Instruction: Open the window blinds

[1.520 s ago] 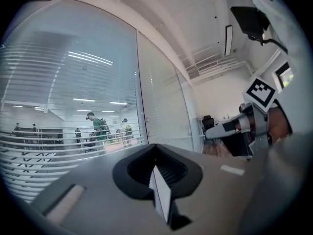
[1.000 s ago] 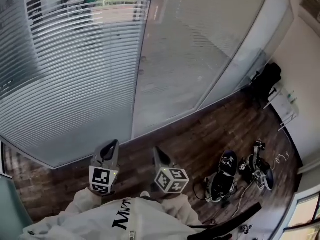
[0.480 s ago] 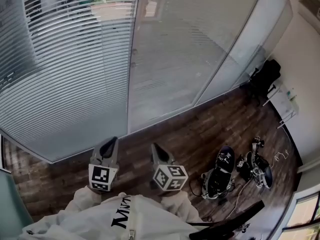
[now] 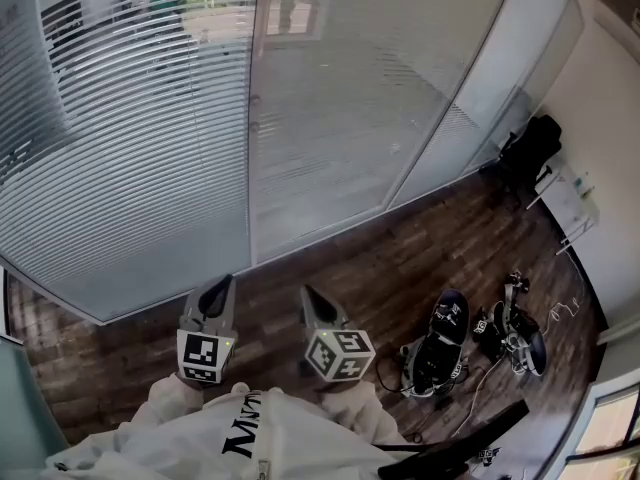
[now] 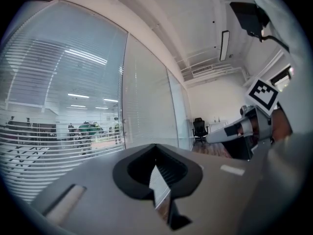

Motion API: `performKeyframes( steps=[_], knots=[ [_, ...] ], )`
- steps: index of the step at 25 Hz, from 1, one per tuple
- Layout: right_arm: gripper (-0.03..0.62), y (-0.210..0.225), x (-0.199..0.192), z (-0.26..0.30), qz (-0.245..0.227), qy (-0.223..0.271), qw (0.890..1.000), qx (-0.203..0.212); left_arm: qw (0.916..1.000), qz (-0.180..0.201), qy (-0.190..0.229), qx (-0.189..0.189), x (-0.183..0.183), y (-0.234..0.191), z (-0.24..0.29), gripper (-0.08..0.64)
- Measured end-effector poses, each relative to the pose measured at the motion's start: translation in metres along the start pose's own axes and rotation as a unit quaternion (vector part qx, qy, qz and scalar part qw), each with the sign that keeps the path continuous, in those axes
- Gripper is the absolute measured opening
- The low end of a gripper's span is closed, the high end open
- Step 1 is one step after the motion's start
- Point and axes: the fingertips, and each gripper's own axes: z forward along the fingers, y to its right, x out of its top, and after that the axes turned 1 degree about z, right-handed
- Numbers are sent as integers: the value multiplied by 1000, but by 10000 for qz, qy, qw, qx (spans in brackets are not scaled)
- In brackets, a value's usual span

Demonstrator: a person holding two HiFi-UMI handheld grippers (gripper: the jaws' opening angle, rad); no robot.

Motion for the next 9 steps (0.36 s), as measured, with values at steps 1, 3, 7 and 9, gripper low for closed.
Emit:
performKeyframes(
  steps=[1, 3, 7, 9],
  knots=[
    [0, 1, 0, -1, 10, 4, 10000, -2, 10000, 0, -6, -2, 0, 1, 0, 0],
    [0, 2, 1, -1, 26, 17, 10000, -5, 10000, 13, -7, 0, 0, 2, 0, 0],
    [0, 5, 2, -1, 34, 16, 10000, -20, 10000, 20, -15, 19, 2, 2, 2, 0],
    [0, 6, 3, -1, 33, 3, 10000, -14, 10000, 7, -25, 45, 3, 1, 2, 0]
  ],
)
